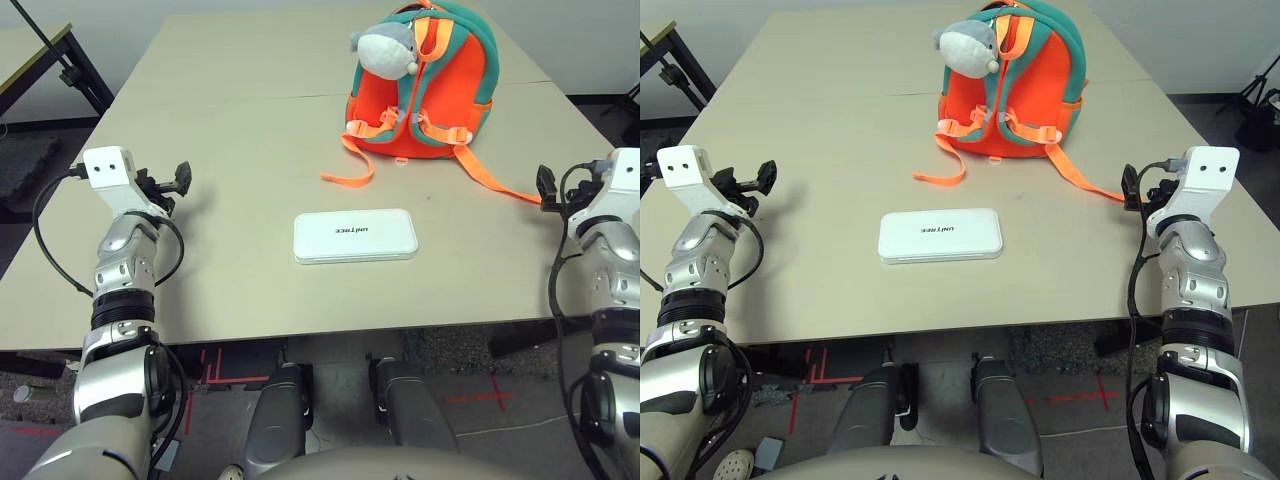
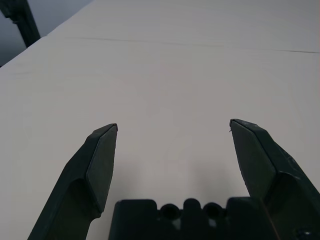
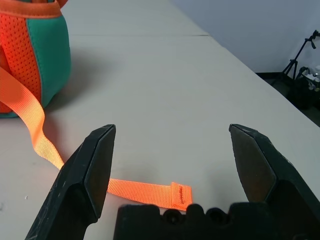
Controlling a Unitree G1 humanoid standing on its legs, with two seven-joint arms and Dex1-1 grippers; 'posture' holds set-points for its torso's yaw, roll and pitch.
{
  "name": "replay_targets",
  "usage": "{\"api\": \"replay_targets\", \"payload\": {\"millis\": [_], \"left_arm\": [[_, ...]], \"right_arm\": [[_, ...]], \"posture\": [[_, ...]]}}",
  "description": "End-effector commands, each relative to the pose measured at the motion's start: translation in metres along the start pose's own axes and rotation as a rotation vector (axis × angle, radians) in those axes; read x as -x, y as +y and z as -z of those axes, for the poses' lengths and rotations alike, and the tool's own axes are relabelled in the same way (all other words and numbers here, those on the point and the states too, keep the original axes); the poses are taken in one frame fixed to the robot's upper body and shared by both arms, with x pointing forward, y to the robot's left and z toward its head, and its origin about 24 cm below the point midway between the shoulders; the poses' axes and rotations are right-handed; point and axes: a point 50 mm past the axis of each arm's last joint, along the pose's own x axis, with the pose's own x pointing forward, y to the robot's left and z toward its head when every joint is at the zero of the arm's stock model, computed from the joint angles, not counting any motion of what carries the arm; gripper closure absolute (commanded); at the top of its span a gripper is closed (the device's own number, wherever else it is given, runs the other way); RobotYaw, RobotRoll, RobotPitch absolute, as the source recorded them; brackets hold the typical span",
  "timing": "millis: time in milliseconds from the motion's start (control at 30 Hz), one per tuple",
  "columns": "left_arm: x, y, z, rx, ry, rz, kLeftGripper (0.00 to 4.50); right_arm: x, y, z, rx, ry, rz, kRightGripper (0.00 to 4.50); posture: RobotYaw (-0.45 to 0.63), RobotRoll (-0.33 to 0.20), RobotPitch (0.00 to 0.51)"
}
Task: Put the pencil case into the backpack and zip it.
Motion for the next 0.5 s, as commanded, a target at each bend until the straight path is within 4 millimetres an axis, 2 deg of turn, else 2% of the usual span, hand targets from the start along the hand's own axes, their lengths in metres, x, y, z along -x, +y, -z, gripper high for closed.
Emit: {"api": "replay_targets", "payload": {"millis": [33,333,500], "left_arm": [[0.003,0.002,0.0,-0.001,0.004,-0.004,0.0],[-0.001,-0.009,-0.007,0.027,0.023,0.066,0.0],[-0.005,-0.028,-0.022,0.137,0.08,0.207,0.0]], "right_arm": [[-0.001,0.001,0.002,0.003,0.004,-0.004,0.02],[-0.002,0.004,0.003,-0.004,0.0,-0.009,0.02],[-0.001,0.003,0.002,0.002,-0.002,-0.014,0.02]], "posture": [[-0.09,0.0,0.134],[-0.09,0.0,0.138],[-0.09,0.0,0.14]]}}
